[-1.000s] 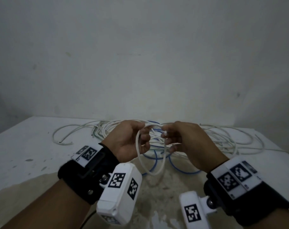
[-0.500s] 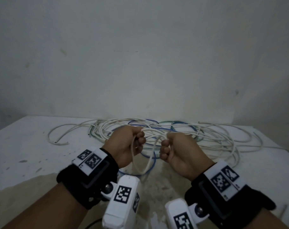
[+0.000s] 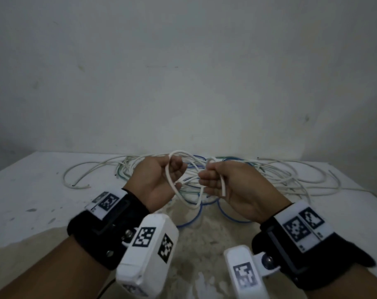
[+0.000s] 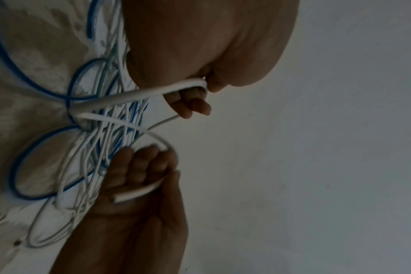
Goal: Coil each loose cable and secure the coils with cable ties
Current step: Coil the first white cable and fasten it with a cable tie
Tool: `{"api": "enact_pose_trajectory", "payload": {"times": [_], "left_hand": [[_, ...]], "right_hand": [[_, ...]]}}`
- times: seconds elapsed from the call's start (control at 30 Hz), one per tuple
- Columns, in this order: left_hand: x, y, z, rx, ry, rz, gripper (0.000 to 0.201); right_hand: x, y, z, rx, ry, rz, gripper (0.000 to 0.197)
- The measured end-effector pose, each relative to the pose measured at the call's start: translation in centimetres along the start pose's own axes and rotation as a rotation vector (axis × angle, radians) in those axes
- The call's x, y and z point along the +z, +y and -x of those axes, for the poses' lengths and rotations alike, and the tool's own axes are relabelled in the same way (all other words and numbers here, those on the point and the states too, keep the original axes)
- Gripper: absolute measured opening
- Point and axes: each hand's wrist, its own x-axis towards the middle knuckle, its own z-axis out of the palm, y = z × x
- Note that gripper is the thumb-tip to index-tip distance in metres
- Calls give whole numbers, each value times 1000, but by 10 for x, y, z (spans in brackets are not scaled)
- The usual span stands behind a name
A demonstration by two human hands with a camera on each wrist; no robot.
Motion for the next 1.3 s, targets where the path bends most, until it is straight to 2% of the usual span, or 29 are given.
{"api": "enact_pose_trajectory", "payload": {"times": [0.17,0.27,0.37,0.47,0.57,0.63,0.73,0.8,0.9,0.97,1.0,1.1,1.2,1.3], "left_hand": [[27,-15,12,15,-125,59,32],[36,-23,13,42,-121,148,28],[40,-25,13,93,-88,190,21],[42,-27,12,118,-53,111,16],[48,-34,16,128,-44,95,17],[53,-36,21,150,-43,74,20],[48,-27,12,303,25,-188,23],[36,-15,-2,501,26,-473,47],[22,-2,-21,859,-158,-1070,75],[27,1,-29,1053,-304,-1283,78],[33,2,-30,1070,-366,-1308,73],[48,10,-31,933,-485,-1290,49],[55,16,-30,757,-500,-1201,12],[53,14,-33,658,-458,-1088,13]], "right_hand": [[23,6,1,-284,43,371,27],[27,13,2,-438,102,613,32],[26,18,2,-483,130,602,32],[27,23,3,-479,170,552,31],[26,26,5,-410,255,458,35],[25,25,8,-341,246,353,33],[19,16,11,-235,141,188,30],[12,1,18,-137,26,98,28],[-1,-22,32,-132,-103,118,31],[-10,-35,38,-140,-146,138,31],[-14,-39,40,-144,-153,148,30],[-28,-48,43,-156,-140,172,26],[-44,-49,41,-174,-84,135,25],[-56,-47,36,-171,-42,78,36]]}}
